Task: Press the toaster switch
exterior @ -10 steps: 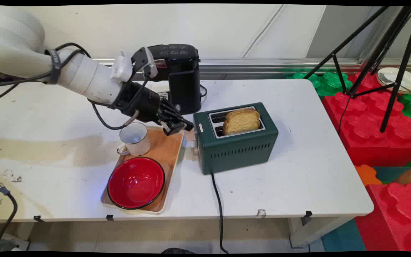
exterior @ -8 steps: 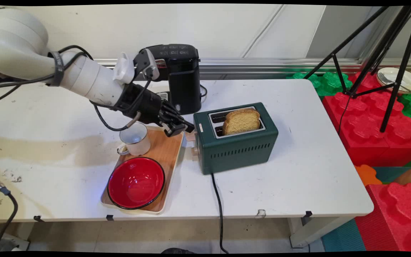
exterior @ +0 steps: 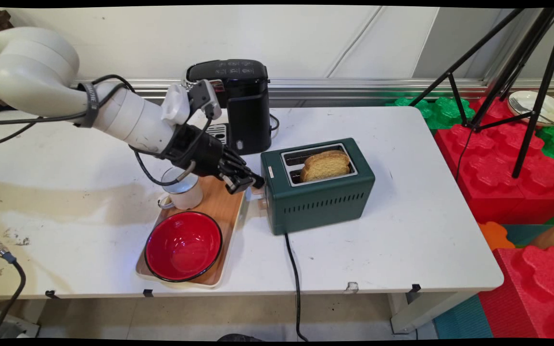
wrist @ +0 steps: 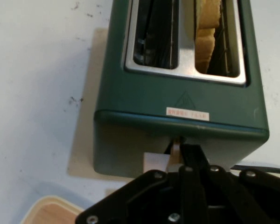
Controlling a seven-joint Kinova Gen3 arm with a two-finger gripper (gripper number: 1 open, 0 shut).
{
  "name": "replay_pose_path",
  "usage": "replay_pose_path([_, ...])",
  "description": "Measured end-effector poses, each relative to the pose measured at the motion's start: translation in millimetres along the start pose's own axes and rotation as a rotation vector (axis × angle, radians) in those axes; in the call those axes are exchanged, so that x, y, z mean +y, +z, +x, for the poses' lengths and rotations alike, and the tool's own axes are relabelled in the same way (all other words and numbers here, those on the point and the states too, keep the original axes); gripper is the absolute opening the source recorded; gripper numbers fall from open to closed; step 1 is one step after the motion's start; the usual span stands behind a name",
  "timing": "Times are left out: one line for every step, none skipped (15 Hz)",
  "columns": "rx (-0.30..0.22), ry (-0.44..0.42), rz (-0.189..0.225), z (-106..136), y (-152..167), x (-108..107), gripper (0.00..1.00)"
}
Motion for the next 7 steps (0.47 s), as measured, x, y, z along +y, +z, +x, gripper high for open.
replay_pose_path([-0.007,-0.002,-0.003,-2.3,2.5,-0.1,0.00])
replay_pose_path([-0.012,-0.003,-0.006,-4.7,4.2,-0.4,0.00])
replay_pose_path([-0.017,-0.004,-0.008,-7.1,5.7,-0.8,0.00])
replay_pose_path([-0.021,-0.005,-0.010,-9.0,6.7,-1.5,0.00])
replay_pose_path([-0.024,-0.005,-0.010,-11.2,7.8,-2.6,0.00])
replay_pose_path([-0.024,-0.005,-0.009,-12.4,8.5,-3.8,0.00])
replay_pose_path([-0.026,-0.004,-0.008,-13.9,9.1,-4.9,0.00])
